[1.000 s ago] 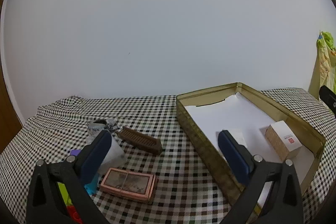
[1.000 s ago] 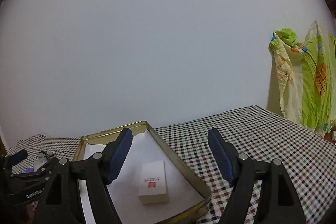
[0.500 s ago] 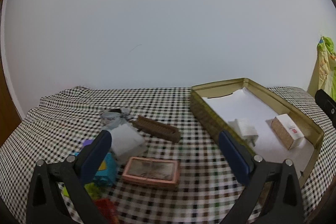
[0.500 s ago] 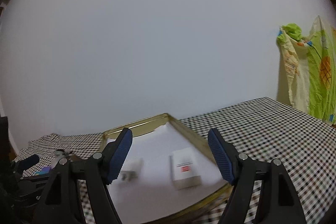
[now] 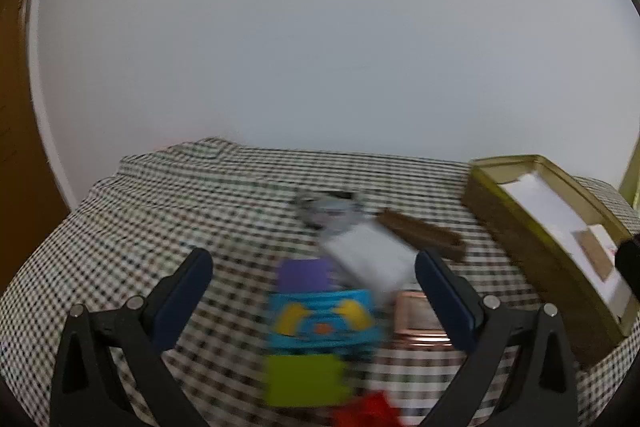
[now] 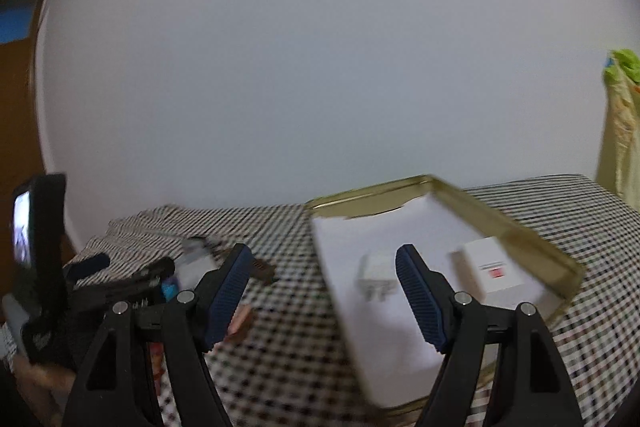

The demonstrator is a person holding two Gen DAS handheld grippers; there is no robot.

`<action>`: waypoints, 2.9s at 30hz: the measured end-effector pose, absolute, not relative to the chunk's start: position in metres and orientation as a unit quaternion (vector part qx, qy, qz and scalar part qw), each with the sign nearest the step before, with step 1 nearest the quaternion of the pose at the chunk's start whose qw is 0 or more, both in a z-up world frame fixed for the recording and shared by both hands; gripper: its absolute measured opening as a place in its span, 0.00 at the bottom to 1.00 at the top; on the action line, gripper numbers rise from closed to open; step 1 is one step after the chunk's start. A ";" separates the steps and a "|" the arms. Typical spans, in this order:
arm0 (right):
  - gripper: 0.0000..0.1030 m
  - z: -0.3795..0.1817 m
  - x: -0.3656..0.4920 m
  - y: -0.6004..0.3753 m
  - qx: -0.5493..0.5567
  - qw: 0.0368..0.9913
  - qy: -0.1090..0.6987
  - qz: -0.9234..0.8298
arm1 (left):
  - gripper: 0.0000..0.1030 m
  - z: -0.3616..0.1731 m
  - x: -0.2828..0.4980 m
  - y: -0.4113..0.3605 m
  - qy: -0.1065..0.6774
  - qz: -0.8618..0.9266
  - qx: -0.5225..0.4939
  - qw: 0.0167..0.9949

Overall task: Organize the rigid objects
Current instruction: 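Withdraw both tools from the tray back toward the items, then grasp the red brick with the right tool while the left tool grasps the green block, then carry the red brick and green block into the tray and release both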

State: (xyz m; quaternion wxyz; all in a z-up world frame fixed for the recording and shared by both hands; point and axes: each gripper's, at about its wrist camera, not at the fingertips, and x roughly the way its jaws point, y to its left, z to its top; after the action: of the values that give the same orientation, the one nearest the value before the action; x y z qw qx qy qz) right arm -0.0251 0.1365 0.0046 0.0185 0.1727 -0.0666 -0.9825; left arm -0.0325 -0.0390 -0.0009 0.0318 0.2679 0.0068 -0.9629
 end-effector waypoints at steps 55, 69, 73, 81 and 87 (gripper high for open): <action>0.33 0.002 -0.040 0.089 0.207 0.088 0.048 -0.973 | 0.85 -0.027 -0.012 -0.057 -0.001 -0.930 0.364 -0.051; 0.33 0.007 -0.031 0.101 0.209 0.083 0.033 -0.974 | 0.41 -0.045 -0.025 -0.055 0.009 -0.902 0.430 -0.037; 0.33 0.009 -0.028 0.110 0.204 0.085 0.023 -0.975 | 0.41 -0.042 -0.026 -0.060 0.021 -0.903 0.427 -0.037; 0.33 0.014 -0.025 0.139 0.196 0.099 -0.015 -0.976 | 0.41 -0.021 0.002 -0.062 0.031 -0.933 0.360 -0.012; 0.33 0.017 -0.023 0.158 0.187 0.098 -0.034 -0.977 | 0.41 -0.007 0.005 -0.046 0.037 -0.946 0.321 -0.024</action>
State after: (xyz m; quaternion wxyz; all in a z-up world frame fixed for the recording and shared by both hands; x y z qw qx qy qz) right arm -0.0232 0.1584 0.0175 0.0977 0.1871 -0.0342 -0.9769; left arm 0.0048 -0.0462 -0.0072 -0.0238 0.3213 0.0370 -0.9460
